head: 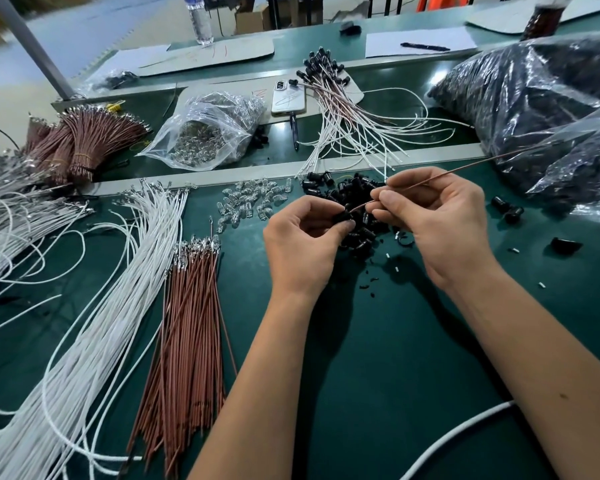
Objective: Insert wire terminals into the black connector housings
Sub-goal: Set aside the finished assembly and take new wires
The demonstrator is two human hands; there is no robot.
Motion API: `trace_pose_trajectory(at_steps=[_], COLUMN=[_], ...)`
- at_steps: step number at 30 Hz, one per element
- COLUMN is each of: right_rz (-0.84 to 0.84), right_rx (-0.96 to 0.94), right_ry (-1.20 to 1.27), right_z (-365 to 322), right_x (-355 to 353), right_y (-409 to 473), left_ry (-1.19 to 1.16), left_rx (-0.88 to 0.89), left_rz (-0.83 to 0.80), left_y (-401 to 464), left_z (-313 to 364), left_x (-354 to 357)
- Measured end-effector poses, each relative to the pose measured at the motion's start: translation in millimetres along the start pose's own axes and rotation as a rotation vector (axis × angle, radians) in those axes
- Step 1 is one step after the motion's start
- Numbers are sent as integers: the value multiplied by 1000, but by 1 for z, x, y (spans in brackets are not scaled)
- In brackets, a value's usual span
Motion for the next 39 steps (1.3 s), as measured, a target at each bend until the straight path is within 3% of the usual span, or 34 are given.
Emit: trace_pose_trajectory(at_steps=[13,22,25,35,39], right_rz=[-72,54,94,66,65], right_rx=[46,-115,-116,-29,45], right_ry=[-100,-276,-214,-136,3], right_z=[5,-5,-5,1,6], right_x=[9,4,1,-4,-4], right_y=[-4,1,2,-1,-1], left_ry=[21,135,145,-240,-352], left_rx=[43,104,123,-45,-85], left_rz=[-15,63,76,-11,-11], left_y=[-3,1,3,0,-1], left_z=[6,21,25,2,0], left_x=[3,16,21,14,14])
Point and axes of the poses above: each hand's wrist, its own y-axis towards the middle knuckle, its own x-axis out of the palm, z = x × y, the point moved 8 cm from there along y, towards the middle knuckle, and after that the axes turned 5 degrees about y, right-handed, at the moved point
